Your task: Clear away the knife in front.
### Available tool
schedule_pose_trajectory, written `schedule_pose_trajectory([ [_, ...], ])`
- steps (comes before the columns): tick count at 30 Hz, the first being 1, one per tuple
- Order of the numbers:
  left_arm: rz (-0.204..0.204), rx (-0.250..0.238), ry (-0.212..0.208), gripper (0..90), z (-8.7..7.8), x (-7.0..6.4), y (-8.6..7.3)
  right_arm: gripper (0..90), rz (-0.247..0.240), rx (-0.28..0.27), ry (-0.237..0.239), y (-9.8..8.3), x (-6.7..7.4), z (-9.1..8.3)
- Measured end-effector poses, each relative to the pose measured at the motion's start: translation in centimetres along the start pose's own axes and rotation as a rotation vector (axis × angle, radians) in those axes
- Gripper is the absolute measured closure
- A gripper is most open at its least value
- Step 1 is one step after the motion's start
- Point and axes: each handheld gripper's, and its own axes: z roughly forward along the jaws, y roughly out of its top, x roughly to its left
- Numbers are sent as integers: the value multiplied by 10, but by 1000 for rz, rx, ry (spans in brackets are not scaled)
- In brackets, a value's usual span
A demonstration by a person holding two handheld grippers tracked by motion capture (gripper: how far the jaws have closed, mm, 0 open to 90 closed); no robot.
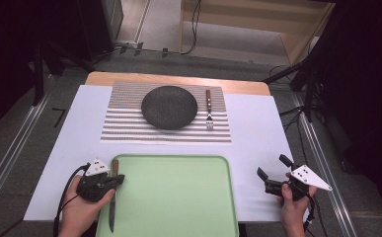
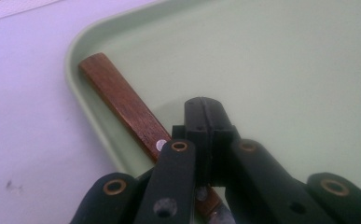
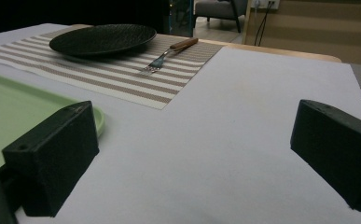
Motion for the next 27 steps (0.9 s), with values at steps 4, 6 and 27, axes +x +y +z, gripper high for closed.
schedule_pose_trajectory([
  [4,-15,-9,-16,896,-3,5,-3,0,-2,-2,0,0,0,0],
  [6,-8,-6,-12,896,-3,4,-2,0,1,0,1,0,0,0],
  [27,-21,-370,90,0,-45,25,-7,0,-1,0,-4,0,0,0],
])
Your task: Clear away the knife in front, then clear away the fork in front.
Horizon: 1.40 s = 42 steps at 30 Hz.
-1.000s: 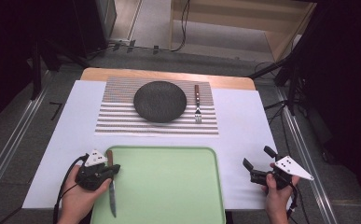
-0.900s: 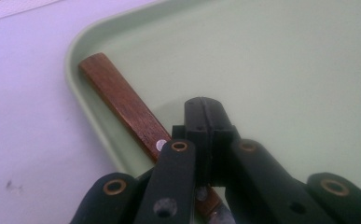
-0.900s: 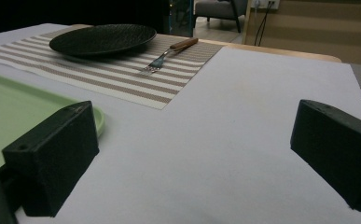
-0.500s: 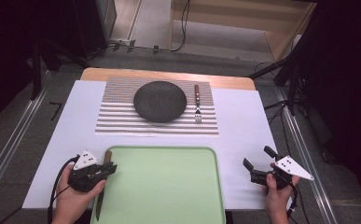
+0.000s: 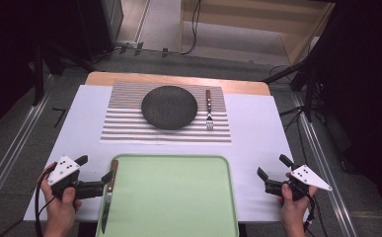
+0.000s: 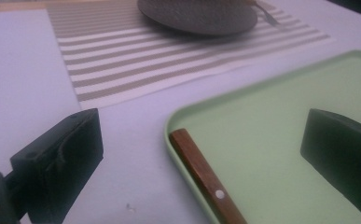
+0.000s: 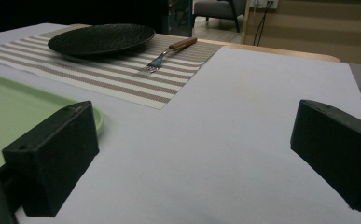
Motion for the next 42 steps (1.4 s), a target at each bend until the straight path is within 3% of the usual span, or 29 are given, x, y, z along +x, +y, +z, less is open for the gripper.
schedule_pose_trajectory([
  [4,6,-45,-8,0,-6,10,-3,0,0,4,-2,0,0,0],
  [6,16,-70,13,0,-8,14,-4,0,-4,7,-3,0,1,0],
  [8,44,-73,60,0,-8,16,-2,0,-7,9,-3,0,1,1],
  [13,46,-105,95,0,-7,22,-1,0,0,17,9,2,0,1],
  [15,55,-85,130,0,-7,23,-1,0,16,17,12,2,-1,-1],
  [17,24,-61,115,0,-8,27,-4,0,18,19,8,3,-1,-2],
  [19,-6,-61,64,0,-9,32,-8,0,14,20,9,5,-1,-2],
  [24,-5,-104,14,0,-10,39,-13,0,8,25,20,10,3,-2],
  [28,-5,-105,12,0,-7,42,-18,0,31,59,23,17,7,2],
  [30,-11,-99,5,0,-5,44,-21,32,54,54,51,21,8,3],
  [36,-19,-117,14,0,-6,43,-23,0,29,55,92,38,16,7],
  [39,-15,-116,17,0,-6,43,-23,0,41,62,131,47,19,15],
  [42,-19,-115,19,0,-5,42,-24,0,62,63,137,53,20,23],
])
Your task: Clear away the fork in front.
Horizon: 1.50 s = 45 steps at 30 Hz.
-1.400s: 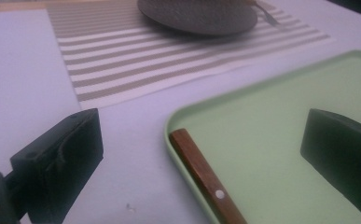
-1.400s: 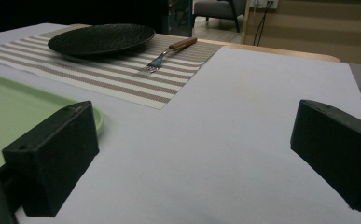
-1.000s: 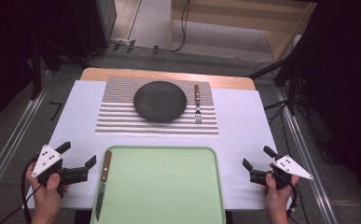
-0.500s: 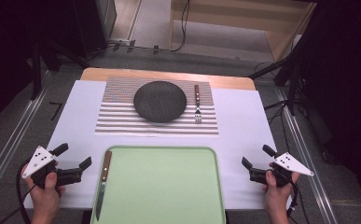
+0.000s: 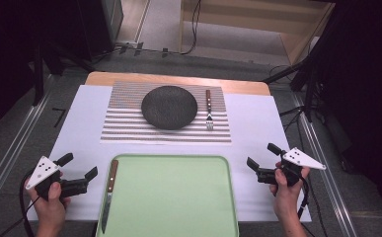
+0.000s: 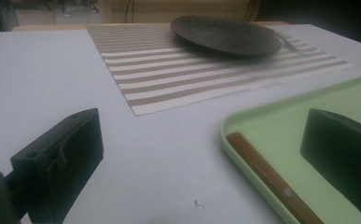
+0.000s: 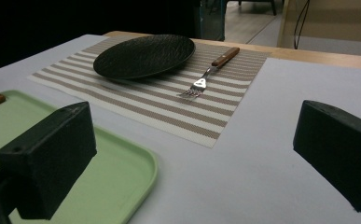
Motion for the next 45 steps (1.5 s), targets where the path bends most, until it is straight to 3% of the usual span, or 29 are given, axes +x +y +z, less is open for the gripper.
schedule_pose_trajectory([
  [11,16,13,-8,0,3,-2,-1,0,-30,14,-28,35,0,21],
  [17,16,19,-10,0,3,-2,-1,0,-21,25,-28,54,-5,36],
  [21,12,22,-13,0,4,-2,-1,0,-35,43,-43,60,-10,51],
  [27,18,25,-14,0,4,-3,-1,0,-19,72,-49,65,-22,75],
  [45,16,27,-43,0,5,-3,-2,0,-27,166,-83,85,-24,145],
])
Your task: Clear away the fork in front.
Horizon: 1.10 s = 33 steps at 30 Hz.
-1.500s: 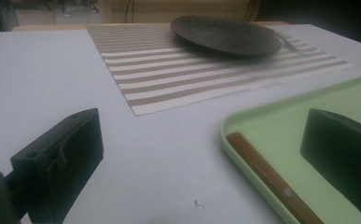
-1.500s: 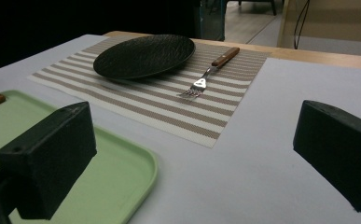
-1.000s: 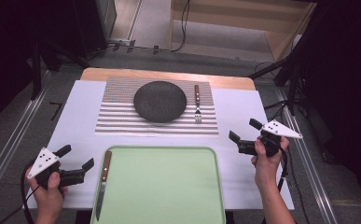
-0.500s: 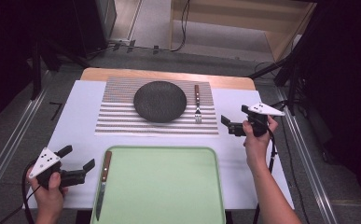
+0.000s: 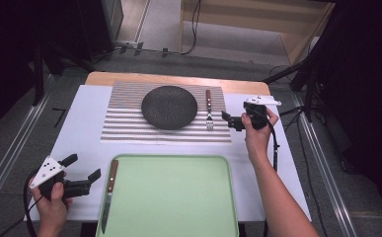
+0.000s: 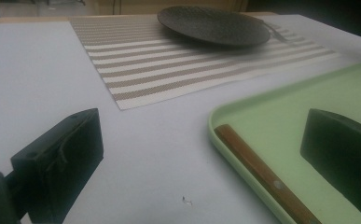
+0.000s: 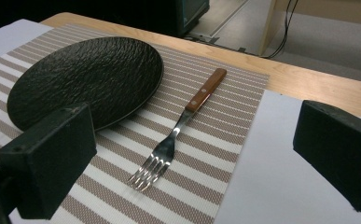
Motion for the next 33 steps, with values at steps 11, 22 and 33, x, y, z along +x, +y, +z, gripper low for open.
schedule_pose_trajectory([
  [11,4,3,-3,0,0,-1,0,0,12,49,10,13,1,35],
  [22,6,2,-8,0,0,0,0,0,33,94,-8,22,-4,65],
  [33,2,-1,-14,0,-1,0,0,42,97,156,11,21,-11,95],
])
